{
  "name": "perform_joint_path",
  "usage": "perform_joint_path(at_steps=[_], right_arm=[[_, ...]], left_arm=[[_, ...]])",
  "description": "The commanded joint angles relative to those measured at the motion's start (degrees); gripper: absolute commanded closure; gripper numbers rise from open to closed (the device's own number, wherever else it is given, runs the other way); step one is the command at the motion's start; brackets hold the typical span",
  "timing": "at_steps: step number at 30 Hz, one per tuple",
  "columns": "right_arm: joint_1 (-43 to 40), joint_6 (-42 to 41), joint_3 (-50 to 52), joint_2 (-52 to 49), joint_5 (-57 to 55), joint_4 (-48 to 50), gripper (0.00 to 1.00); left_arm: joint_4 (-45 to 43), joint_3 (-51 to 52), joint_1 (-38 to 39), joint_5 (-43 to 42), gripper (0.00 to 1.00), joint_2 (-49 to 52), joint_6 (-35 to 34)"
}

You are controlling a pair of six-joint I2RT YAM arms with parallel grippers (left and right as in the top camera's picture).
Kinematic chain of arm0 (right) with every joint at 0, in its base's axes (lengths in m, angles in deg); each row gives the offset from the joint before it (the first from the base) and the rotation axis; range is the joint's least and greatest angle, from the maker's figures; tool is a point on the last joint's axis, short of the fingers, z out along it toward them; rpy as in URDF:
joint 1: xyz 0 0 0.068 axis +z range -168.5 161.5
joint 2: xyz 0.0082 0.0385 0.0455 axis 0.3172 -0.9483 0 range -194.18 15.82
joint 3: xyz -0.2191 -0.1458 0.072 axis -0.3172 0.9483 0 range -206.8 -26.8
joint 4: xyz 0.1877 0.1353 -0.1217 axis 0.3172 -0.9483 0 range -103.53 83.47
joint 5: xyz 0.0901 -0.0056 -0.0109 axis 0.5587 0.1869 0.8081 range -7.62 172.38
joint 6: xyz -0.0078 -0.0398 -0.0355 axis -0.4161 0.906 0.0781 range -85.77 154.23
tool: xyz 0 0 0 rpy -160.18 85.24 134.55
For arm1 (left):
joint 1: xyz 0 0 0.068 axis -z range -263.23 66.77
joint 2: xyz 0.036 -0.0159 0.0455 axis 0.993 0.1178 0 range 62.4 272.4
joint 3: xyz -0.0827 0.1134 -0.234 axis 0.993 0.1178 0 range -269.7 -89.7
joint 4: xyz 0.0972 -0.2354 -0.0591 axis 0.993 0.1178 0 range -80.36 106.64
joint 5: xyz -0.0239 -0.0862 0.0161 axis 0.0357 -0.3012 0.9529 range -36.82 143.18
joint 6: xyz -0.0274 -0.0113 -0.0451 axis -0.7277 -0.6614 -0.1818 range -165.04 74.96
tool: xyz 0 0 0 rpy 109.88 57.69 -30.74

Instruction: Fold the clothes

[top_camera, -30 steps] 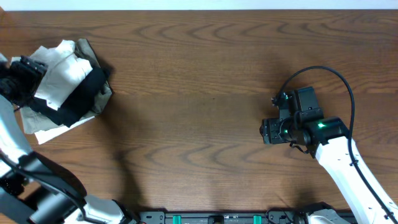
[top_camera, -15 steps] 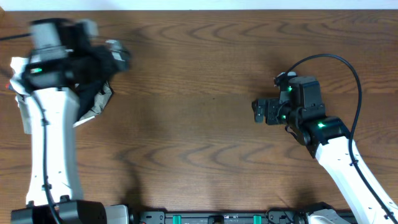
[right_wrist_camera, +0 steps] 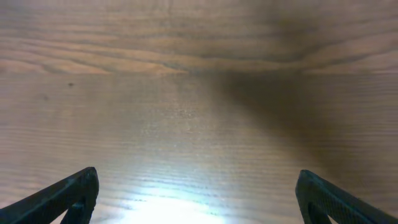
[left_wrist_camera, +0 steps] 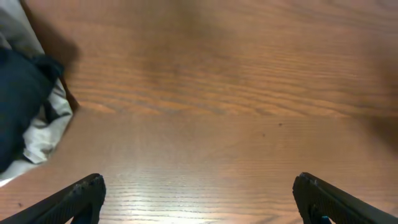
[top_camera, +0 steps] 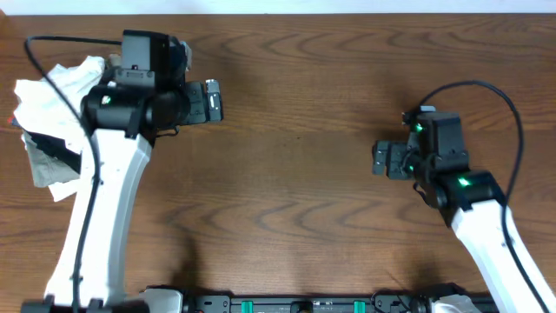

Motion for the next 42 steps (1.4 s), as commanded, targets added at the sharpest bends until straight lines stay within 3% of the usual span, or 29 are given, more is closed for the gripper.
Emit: perform_joint_path(at_steps=[1,6,12,18,27,42], right_arm=[[-0.3,-1.9,-1.5,8.0,-1.7,-2.3,0.01],[0.6,-5.2,-1.2,19.2,-7.3,-8.9,0.01],[2.8,-5.3,2.2,30.2,-11.8,-13.9,0.01],[3.0,-10.4,7.7,36.2,-11.7,-15.1,0.01],[3.0,-11.9,10.1,35.9,-10.7,-15.8,0.01],[3.0,-11.9,10.1,35.9,-10.7,-16.0,0.01]], left_arm=[[0.3,-0.3,0.1,-3.4,0.02,-7.7,4.9],[-0.3,4.9,0.1,-3.9,0.02,-19.8,7.1],[-5.3,21.2,0.1,-3.9,0.02,-38.6,6.2],[-5.9,35.5,0.1,-3.0,0.02,-52.1,5.4],[-5.8,44.9,0.1,-3.0,0.02,-52.7,5.4],[-5.2,45.3,0.1,-3.0,0.02,-51.3,5.4]])
